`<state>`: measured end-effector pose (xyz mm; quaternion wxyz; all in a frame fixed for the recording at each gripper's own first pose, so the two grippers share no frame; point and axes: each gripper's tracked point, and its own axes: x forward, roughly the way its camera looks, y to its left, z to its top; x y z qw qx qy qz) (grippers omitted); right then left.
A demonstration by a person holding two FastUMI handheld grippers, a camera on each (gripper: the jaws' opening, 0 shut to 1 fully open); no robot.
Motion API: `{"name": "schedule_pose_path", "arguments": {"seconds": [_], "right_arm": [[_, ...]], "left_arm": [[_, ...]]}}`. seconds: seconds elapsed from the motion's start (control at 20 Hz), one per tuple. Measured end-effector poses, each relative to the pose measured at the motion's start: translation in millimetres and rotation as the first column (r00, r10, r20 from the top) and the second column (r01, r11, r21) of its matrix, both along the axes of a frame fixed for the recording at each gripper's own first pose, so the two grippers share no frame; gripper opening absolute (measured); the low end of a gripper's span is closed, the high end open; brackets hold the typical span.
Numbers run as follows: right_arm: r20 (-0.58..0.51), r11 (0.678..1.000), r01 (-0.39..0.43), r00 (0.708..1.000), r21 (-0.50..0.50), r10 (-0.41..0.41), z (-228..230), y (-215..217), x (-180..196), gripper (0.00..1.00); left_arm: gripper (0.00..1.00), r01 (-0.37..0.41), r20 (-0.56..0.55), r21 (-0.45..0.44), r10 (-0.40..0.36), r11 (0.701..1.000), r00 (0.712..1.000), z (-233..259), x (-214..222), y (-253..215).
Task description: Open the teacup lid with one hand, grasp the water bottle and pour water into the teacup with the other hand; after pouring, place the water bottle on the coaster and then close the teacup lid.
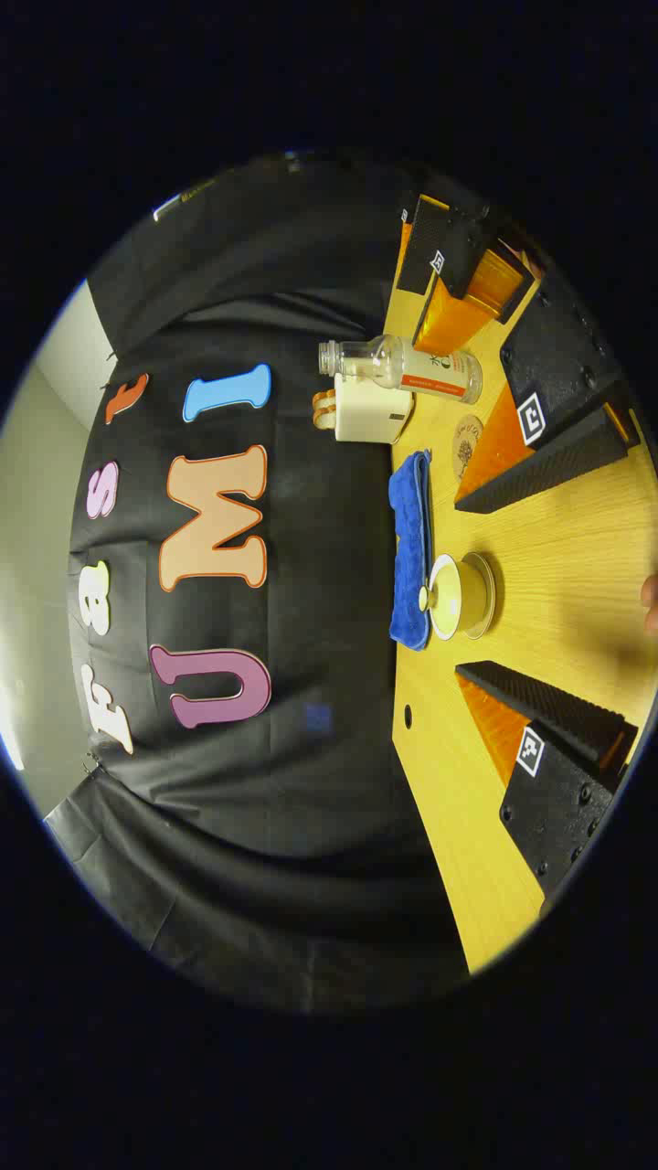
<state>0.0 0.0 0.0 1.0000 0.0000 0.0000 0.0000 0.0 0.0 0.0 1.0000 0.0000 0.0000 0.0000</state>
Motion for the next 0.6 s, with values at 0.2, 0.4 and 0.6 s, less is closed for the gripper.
{"name": "schedule_pose_path", "arguments": {"seconds": [0.2,0.4,0.6], "right_arm": [[0.000,1.000,0.006,1.000,0.000,-0.006,0.1,-2.0,0.6,0.98],[0.003,1.000,0.016,1.000,-0.001,-0.016,0.5,-3.7,1.0,0.99],[0.002,1.000,0.010,1.000,0.000,-0.010,-0.4,-2.3,2.1,0.98]], "left_arm": [[0.95,0.000,0.000,0.000,0.000,1.000,1.000,-1.1,-0.2,-0.3],[0.95,0.003,-0.001,0.001,-0.003,1.000,1.000,-0.4,0.0,-0.6],[0.95,0.004,0.000,0.000,-0.004,1.000,1.000,-0.7,0.1,-1.1]]}}
